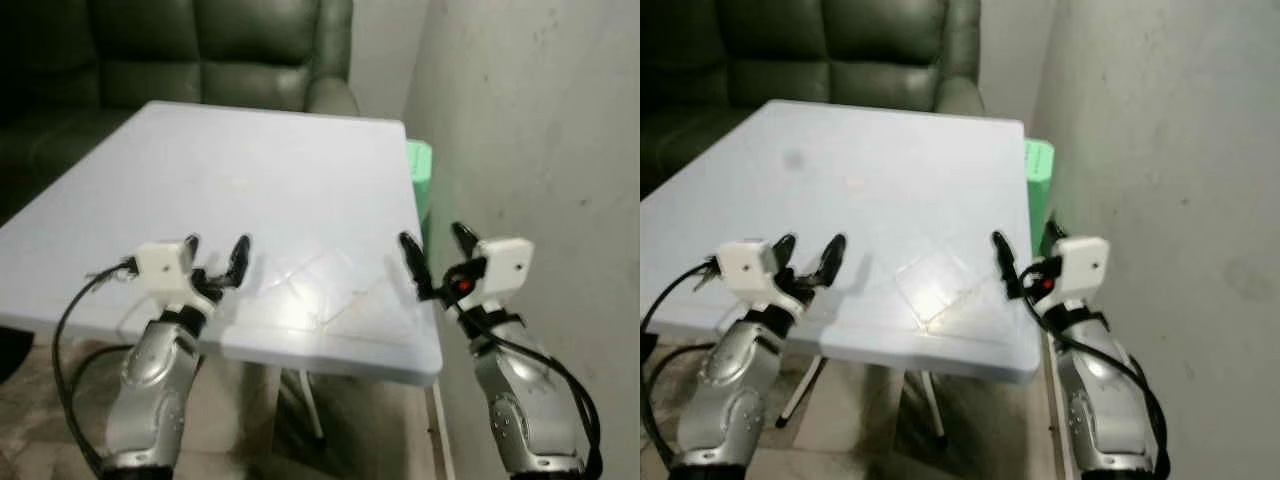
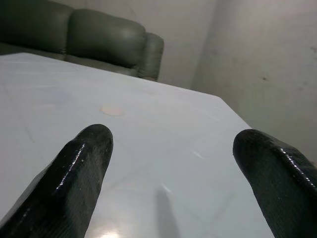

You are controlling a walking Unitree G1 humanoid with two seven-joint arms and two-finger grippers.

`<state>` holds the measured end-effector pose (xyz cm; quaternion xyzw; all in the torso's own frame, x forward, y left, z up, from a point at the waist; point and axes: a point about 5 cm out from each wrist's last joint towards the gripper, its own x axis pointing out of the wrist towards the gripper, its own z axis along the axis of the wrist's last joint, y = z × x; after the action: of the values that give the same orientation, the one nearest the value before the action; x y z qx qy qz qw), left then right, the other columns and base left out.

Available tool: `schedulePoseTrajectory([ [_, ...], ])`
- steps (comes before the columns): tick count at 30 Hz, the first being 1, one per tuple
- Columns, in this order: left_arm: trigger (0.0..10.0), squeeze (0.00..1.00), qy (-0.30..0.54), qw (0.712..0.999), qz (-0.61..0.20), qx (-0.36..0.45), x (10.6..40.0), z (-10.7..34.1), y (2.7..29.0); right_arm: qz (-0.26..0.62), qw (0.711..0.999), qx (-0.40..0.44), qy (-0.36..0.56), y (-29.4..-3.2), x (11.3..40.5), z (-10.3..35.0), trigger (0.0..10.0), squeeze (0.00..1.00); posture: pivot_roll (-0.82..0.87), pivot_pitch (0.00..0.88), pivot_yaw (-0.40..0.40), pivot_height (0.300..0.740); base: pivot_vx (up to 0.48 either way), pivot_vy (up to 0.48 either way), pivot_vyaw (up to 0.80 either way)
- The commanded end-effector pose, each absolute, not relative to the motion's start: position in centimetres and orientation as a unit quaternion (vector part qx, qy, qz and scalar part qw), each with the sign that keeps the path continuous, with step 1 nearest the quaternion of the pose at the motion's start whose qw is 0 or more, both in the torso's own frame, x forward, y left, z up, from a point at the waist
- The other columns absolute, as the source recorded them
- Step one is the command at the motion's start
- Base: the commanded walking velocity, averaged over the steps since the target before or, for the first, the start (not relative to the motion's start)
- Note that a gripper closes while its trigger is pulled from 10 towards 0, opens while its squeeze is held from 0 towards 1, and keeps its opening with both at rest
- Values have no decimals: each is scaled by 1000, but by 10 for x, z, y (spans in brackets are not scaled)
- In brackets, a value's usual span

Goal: Hang keys on a hook

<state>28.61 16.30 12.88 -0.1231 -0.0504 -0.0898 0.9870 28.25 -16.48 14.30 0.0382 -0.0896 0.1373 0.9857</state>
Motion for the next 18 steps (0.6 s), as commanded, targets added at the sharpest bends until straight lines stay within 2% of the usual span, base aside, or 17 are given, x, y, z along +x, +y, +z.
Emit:
schedulePoseTrajectory([
  [1, 10000, 0, -43, 987, -91, -128, 288, 129, 161, 136, 986, 43, -90, -166, 282, 145, 10000, 0, -11, 0, -49, 740, 0, 274, 0],
  [18, 10000, 0, -42, 984, -80, -151, 288, 129, 163, 140, 985, 48, -89, -166, 280, 145, 10000, 0, -16, 0, -51, 740, 0, 362, 0],
])
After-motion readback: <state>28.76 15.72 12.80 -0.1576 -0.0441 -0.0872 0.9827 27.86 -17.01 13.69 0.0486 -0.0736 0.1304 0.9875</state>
